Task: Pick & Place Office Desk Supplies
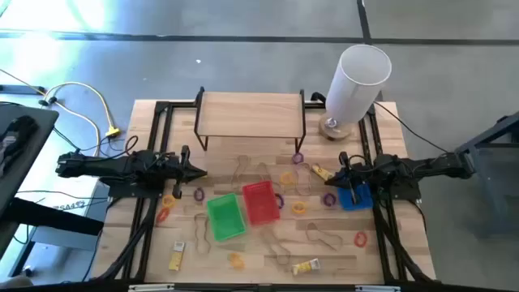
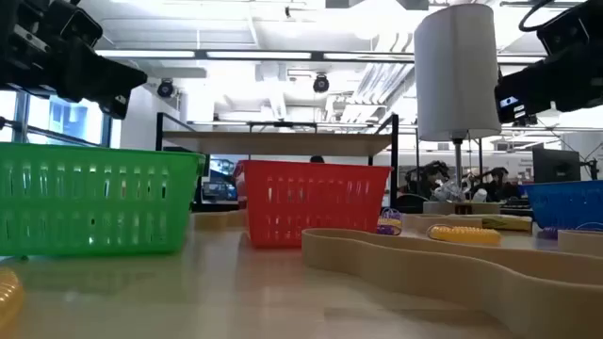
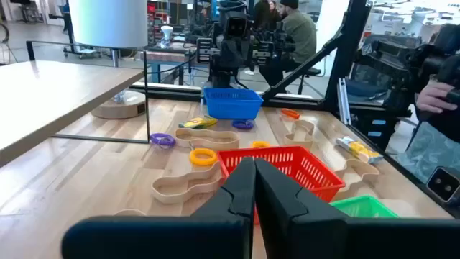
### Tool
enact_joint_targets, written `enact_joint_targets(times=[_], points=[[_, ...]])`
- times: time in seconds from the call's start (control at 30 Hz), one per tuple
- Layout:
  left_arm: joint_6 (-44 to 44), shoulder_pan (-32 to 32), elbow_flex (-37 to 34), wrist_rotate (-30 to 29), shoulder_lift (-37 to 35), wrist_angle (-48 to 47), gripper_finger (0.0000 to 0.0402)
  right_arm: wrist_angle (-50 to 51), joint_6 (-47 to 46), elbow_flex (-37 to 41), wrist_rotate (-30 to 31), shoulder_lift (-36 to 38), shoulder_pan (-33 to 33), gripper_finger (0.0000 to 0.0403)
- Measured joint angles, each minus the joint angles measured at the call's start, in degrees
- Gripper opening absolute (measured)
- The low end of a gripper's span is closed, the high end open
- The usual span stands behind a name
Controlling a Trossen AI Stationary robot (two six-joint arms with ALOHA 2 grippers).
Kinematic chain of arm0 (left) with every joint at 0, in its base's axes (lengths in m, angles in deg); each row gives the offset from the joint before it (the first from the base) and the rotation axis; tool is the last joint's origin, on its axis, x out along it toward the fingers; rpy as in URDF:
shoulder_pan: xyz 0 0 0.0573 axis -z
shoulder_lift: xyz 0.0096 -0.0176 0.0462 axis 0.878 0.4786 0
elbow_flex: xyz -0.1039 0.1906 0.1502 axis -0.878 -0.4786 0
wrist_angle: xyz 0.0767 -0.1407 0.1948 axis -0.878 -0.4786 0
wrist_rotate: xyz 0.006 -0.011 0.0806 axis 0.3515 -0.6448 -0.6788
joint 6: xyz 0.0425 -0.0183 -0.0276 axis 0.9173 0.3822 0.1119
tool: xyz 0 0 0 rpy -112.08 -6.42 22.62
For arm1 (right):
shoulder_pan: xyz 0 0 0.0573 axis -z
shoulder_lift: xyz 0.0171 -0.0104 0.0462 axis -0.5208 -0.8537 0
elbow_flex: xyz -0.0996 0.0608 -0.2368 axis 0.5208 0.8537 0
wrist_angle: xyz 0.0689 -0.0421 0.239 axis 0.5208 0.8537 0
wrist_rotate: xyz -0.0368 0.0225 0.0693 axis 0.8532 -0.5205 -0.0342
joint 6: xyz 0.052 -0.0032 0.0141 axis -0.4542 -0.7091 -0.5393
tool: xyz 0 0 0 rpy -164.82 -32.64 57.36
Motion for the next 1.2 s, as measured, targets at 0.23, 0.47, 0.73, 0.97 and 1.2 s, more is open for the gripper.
enact_joint_targets(times=[0.23,0.47,0.73,0.97,1.2], points=[[-1.79,0.0,0.0,0.01,0.0,0.02,0.0002,-2.29,-0.38,0.02,2.01,0.0,-0.02,0.0002],[-3.22,0.02,0.0,0.02,0.02,2.92,0.0002,-6.9,-0.52,-4.06,1.96,-0.7,-0.21,0.0002],[-7.32,1.38,0.0,0.81,0.02,9.78,0.0002,9.92,-4.15,-23.3,9.0,-15.61,-4.58,0.0002],[-7.78,1.57,0.0,0.78,0.02,9.77,0.0002,22.23,-7.79,-40.98,10.57,-33.42,-9.88,0.0002],[-12.62,1.57,0.0,0.76,0.02,9.78,0.0002,36.28,-10.7,-54.38,10.96,-48.37,-13.3,0.0002]])
